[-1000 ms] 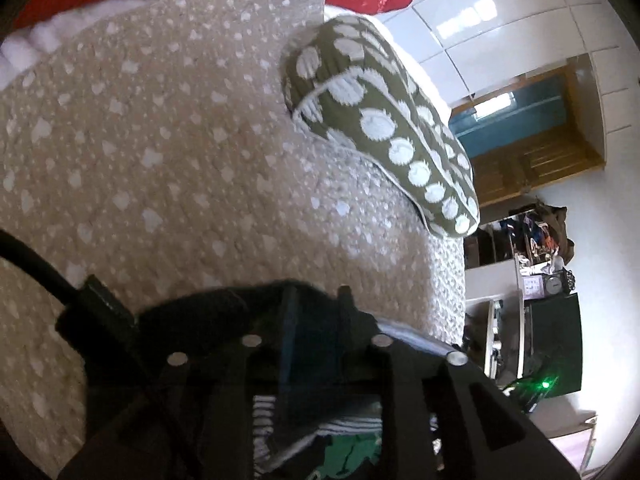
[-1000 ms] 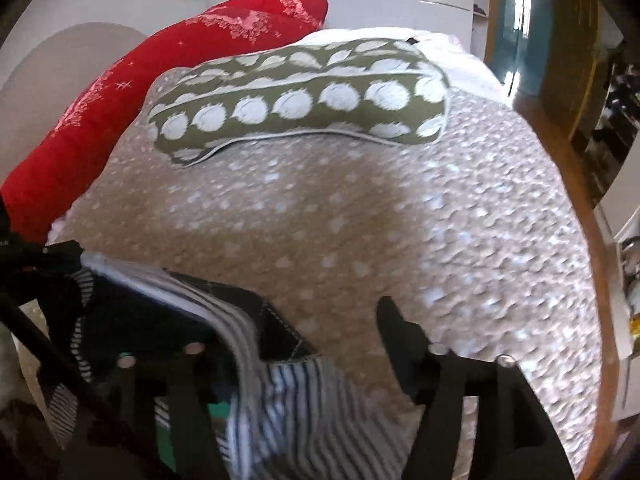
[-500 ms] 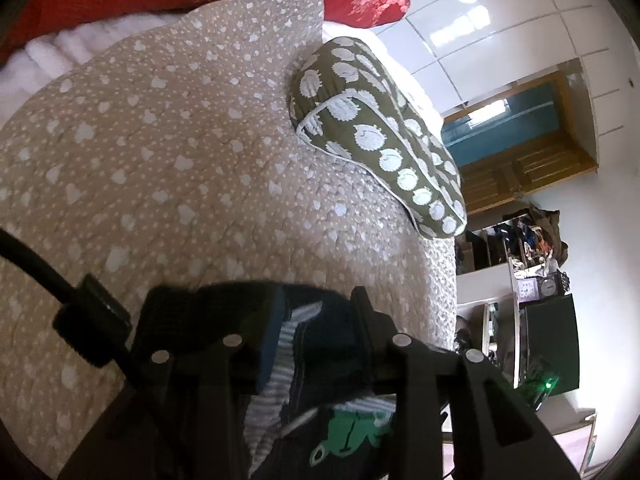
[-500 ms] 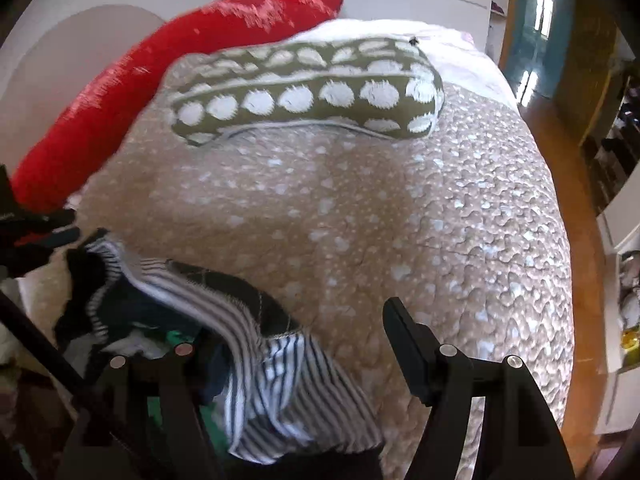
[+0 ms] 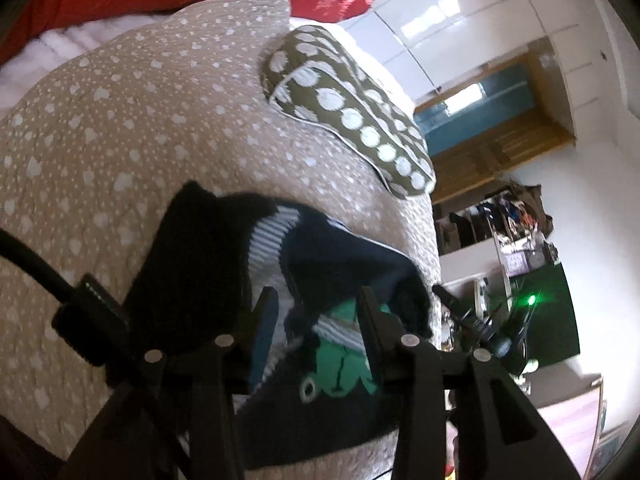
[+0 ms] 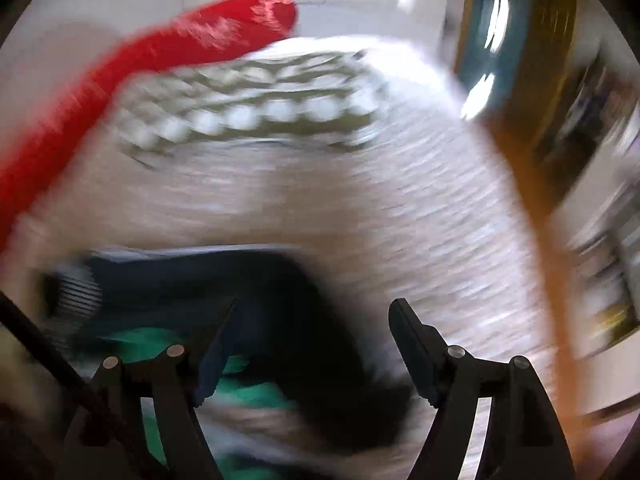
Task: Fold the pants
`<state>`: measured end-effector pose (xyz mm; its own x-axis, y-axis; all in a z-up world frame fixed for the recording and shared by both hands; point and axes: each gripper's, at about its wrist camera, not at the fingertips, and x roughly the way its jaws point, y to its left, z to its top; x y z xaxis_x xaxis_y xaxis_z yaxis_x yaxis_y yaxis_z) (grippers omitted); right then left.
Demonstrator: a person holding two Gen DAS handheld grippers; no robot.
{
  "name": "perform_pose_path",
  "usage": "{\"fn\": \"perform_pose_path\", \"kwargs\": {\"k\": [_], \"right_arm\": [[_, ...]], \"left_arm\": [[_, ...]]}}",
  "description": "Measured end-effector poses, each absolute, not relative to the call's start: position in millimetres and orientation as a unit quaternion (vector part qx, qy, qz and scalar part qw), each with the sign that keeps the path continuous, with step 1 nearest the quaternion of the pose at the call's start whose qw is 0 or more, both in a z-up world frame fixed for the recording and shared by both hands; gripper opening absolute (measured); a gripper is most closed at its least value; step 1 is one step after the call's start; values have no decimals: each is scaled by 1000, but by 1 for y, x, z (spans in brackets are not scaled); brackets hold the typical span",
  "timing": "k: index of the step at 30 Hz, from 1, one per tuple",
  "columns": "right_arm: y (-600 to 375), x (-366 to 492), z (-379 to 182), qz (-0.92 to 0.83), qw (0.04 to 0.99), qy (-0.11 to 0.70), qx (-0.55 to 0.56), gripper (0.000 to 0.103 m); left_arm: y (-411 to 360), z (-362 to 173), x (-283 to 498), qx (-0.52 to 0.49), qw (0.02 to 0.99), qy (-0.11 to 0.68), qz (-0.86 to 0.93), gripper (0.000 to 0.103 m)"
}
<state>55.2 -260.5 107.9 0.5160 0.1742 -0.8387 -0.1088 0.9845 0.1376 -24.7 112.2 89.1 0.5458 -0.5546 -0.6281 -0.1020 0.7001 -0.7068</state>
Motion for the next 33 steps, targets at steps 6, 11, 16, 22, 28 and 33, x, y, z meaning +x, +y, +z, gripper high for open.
{"fn": "perform_pose_path", "kwargs": {"k": [6, 11, 16, 22, 28, 33], "right_arm": [[-298, 32, 125, 48, 881, 465, 73, 79], [-331, -8, 98, 14, 862, 495, 107, 79], [-329, -58, 61, 38, 843, 511, 163, 79], [-326, -84, 40, 44, 847, 491, 199, 15], [-348, -106, 49, -11, 861, 469, 196, 15], [-360, -127, 58, -45, 868, 450, 203, 54]], "left_arm": [[111, 93, -56, -343, 817, 442, -138, 45], [116, 83, -78, -319, 836, 435, -98, 45], [131, 60, -89, -327, 828, 452, -60, 45], [149, 58, -110, -339, 826, 449, -34, 45], [155, 53, -115, -339, 825, 452, -20, 50], [141, 34, -107, -342, 811, 474, -27, 54]]}}
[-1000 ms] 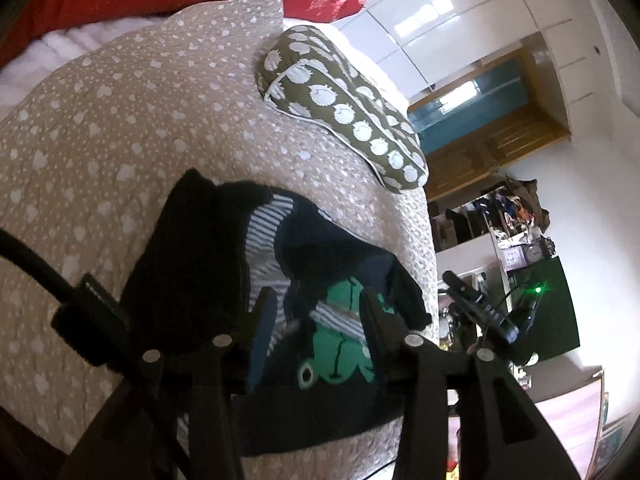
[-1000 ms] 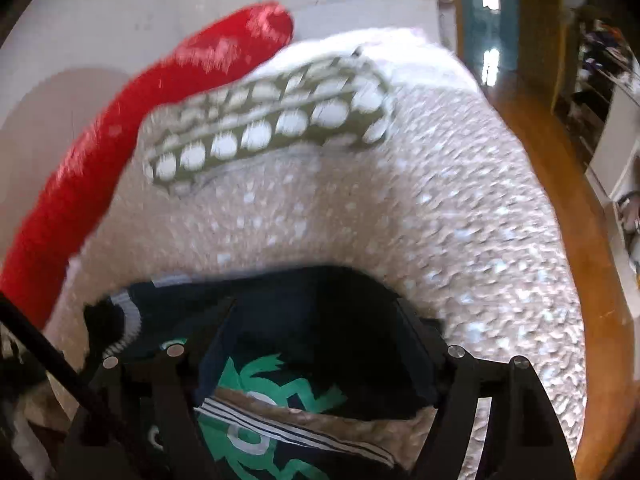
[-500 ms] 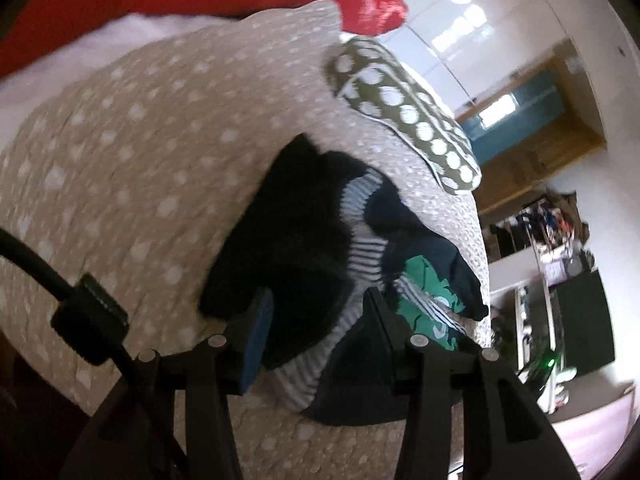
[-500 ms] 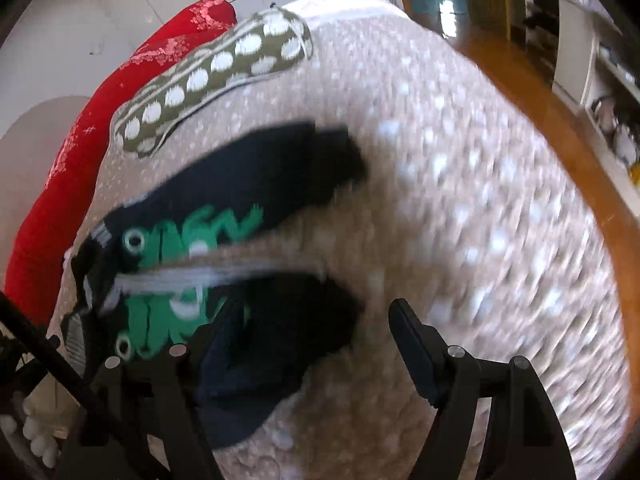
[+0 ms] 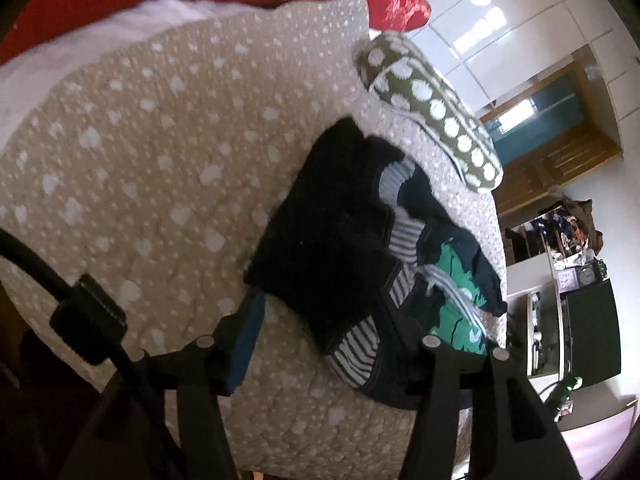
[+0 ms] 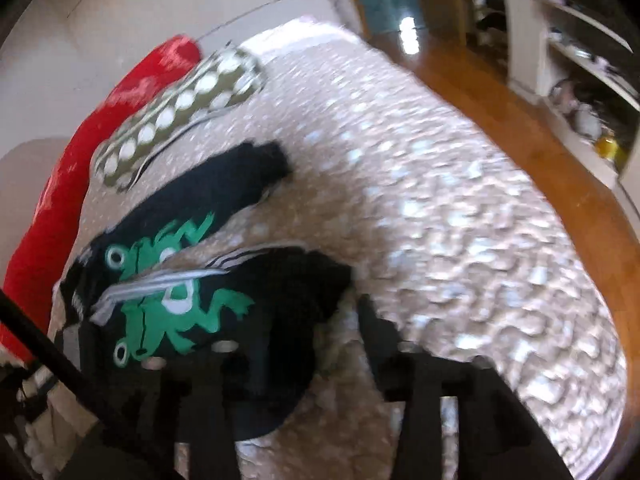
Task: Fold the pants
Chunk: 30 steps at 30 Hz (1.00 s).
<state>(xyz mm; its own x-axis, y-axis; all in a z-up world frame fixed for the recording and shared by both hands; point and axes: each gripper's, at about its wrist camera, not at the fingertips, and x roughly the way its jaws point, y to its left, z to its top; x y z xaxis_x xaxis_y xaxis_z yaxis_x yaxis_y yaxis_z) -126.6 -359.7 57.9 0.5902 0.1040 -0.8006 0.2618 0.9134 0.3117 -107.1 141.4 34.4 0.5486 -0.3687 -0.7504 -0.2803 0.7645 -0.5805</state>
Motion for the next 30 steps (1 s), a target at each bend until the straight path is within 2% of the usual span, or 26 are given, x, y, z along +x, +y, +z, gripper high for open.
{"fn": "perform_pose_path", "kwargs": {"k": [4, 5, 6, 7, 12, 17, 19, 22, 30], "right_arm": [[-369, -143, 65, -57, 869, 430, 239, 55], [-369, -148, 65, -58, 869, 426, 245, 55], [-367, -152, 65, -58, 869, 424, 247, 55], [-364, -155, 66, -58, 870, 423, 246, 55], [-343, -168, 70, -40, 874, 422, 236, 55], [-318, -167, 68, -16, 875, 432, 220, 55], [-309, -166, 64, -5, 873, 438, 216, 56], [-298, -166, 53, 1, 867, 449, 216, 56], [-276, -174, 61, 0, 888, 429, 169, 56]], "left_arm": [[131, 24, -94, -339, 805, 486, -27, 54], [128, 22, -91, -333, 805, 490, -28, 47], [124, 20, -88, -324, 804, 497, -32, 16], [119, 18, -87, -311, 802, 509, -31, 8], [113, 28, -102, -258, 818, 513, 17, 8], [127, 30, -119, -273, 814, 513, 11, 12], [127, 37, -126, -269, 821, 503, 3, 17], [125, 46, -132, -257, 833, 490, -3, 31], [97, 75, -136, -192, 874, 446, -13, 36]]}}
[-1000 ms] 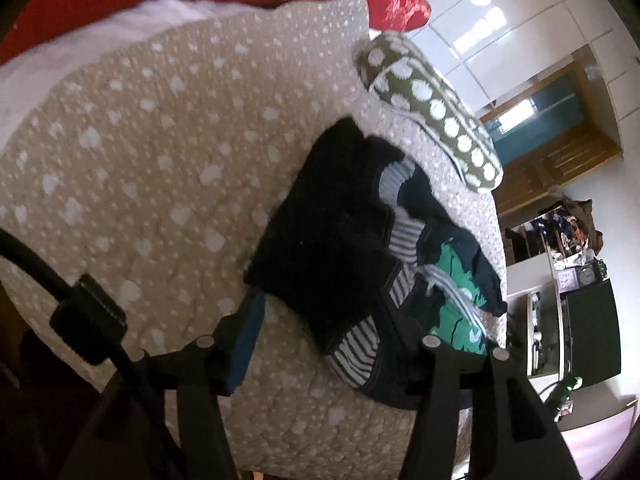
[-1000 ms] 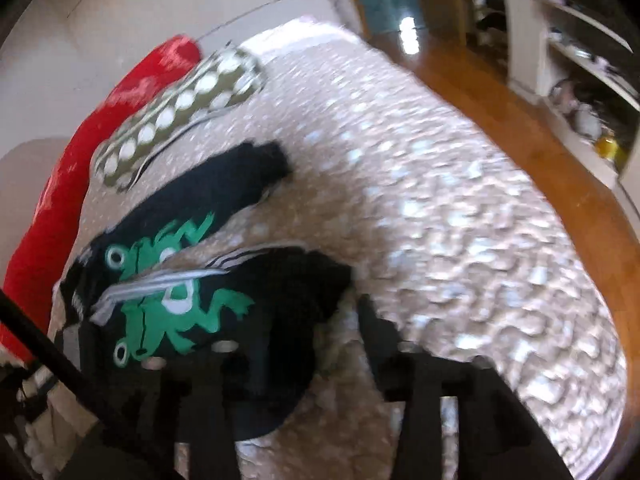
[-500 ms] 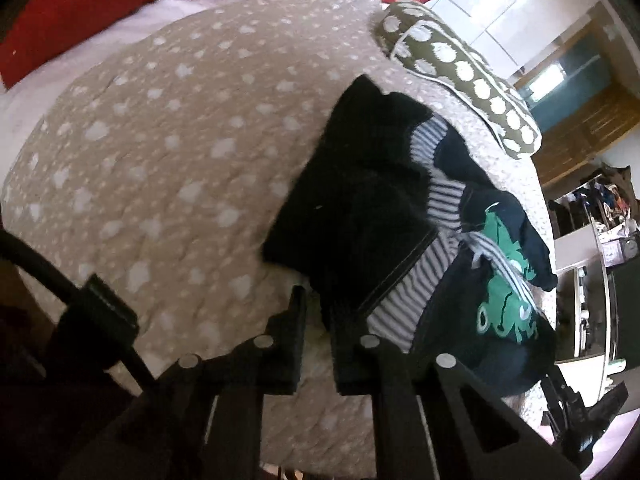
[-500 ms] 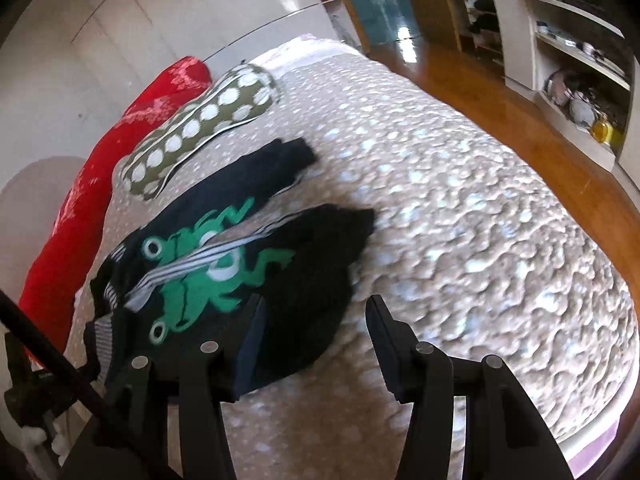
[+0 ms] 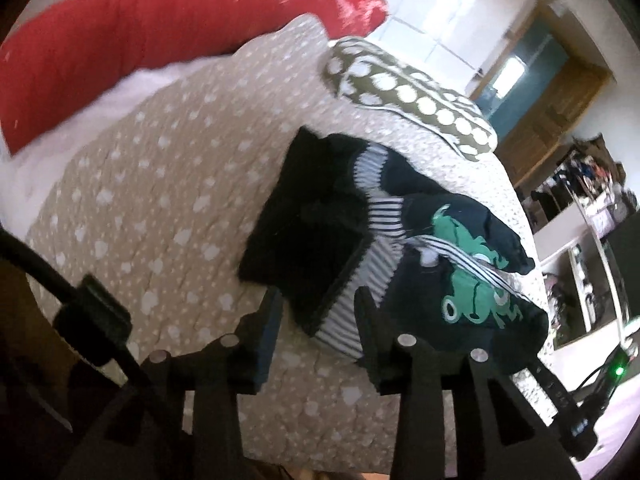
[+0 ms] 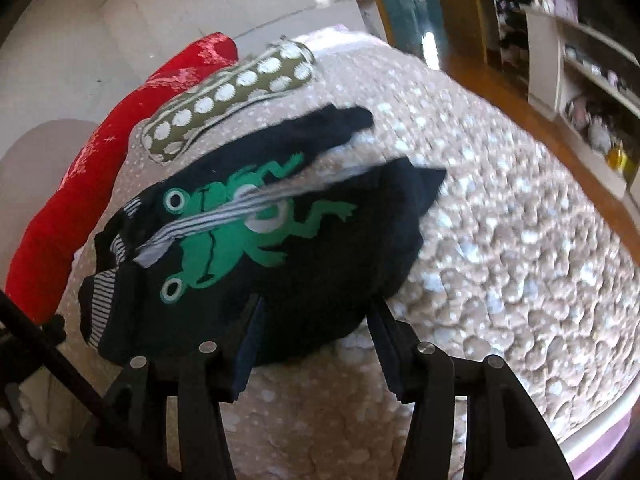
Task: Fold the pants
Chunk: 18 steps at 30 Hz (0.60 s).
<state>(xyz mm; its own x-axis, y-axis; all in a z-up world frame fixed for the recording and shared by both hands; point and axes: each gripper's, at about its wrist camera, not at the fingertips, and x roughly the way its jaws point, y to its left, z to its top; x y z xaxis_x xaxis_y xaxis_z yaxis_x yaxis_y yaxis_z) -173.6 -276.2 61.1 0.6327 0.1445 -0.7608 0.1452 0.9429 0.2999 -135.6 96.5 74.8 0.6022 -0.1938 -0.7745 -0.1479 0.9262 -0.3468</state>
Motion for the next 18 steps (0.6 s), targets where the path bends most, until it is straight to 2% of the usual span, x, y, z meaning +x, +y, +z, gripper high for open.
{"fn": "perform_pose_path", "kwargs": {"k": [5, 12, 18], "right_arm": [[-241, -155, 66, 30, 901, 416, 121, 56], [-206, -124, 38, 39, 898, 437, 32, 56], [-225, -140, 34, 24, 895, 445, -16, 57]], "left_arm": [[64, 76, -120, -154, 886, 436, -41, 43], [43, 27, -92, -122, 862, 491, -31, 43], [43, 23, -99, -104, 863, 493, -38, 43]]}}
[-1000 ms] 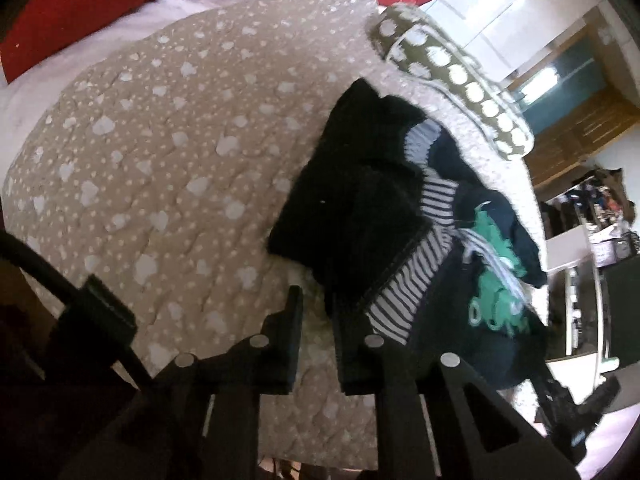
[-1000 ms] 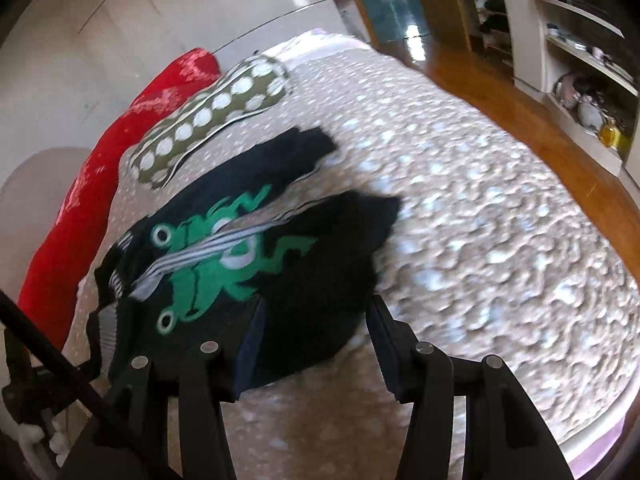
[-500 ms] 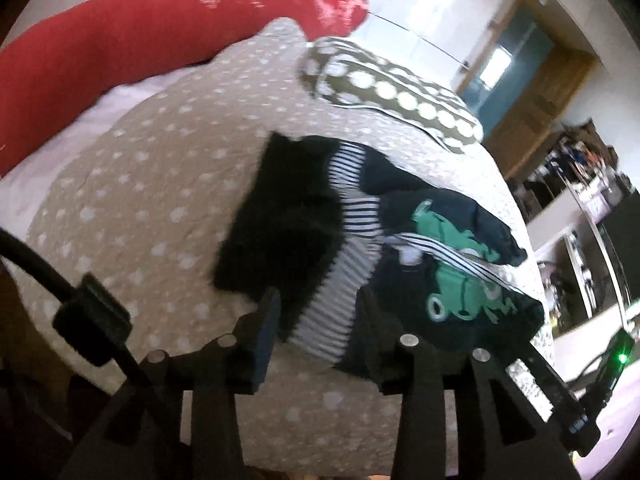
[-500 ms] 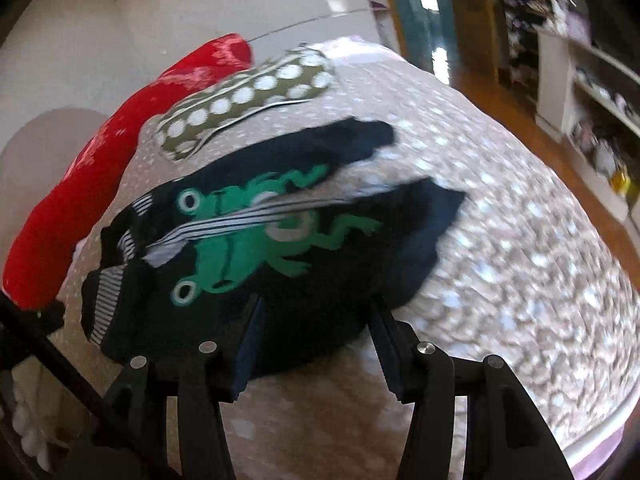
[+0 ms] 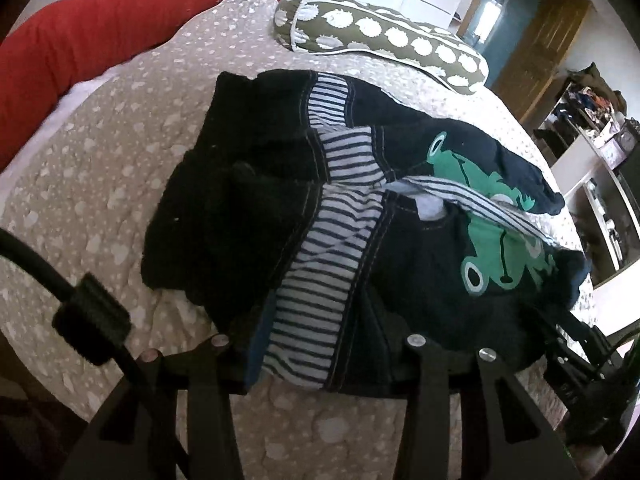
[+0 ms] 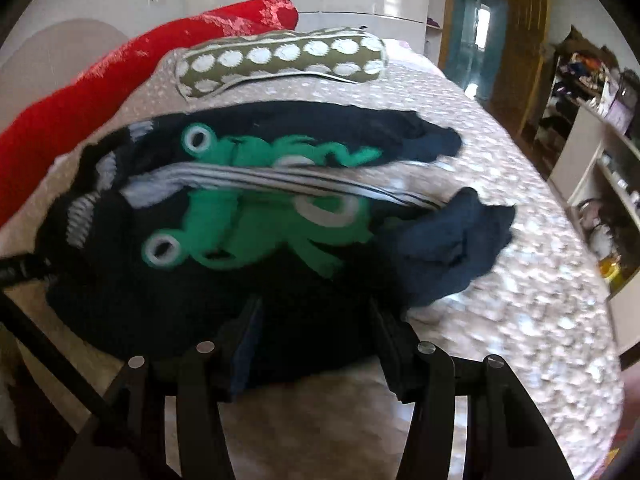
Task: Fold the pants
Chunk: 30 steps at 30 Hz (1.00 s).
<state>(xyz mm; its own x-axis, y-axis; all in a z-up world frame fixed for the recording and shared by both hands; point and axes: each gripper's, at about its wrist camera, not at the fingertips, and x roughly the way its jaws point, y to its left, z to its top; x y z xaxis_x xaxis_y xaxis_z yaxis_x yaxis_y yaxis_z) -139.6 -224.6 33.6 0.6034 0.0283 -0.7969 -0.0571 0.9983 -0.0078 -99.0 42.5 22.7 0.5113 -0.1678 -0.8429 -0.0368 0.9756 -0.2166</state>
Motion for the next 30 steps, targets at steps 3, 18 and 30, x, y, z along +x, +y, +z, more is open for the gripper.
{"fn": "perform_pose_path", "kwargs": {"k": [3, 18, 30], "right_arm": [[-243, -150, 34, 22, 894, 447, -10, 57], [-271, -168, 37, -4, 886, 462, 35, 70], [-270, -169, 35, -9, 887, 461, 40, 72]], "left_arm": [[44, 21, -100, -103, 862, 495, -40, 43], [38, 20, -99, -94, 863, 495, -50, 53], [38, 21, -102, -101, 861, 495, -61, 57]]}}
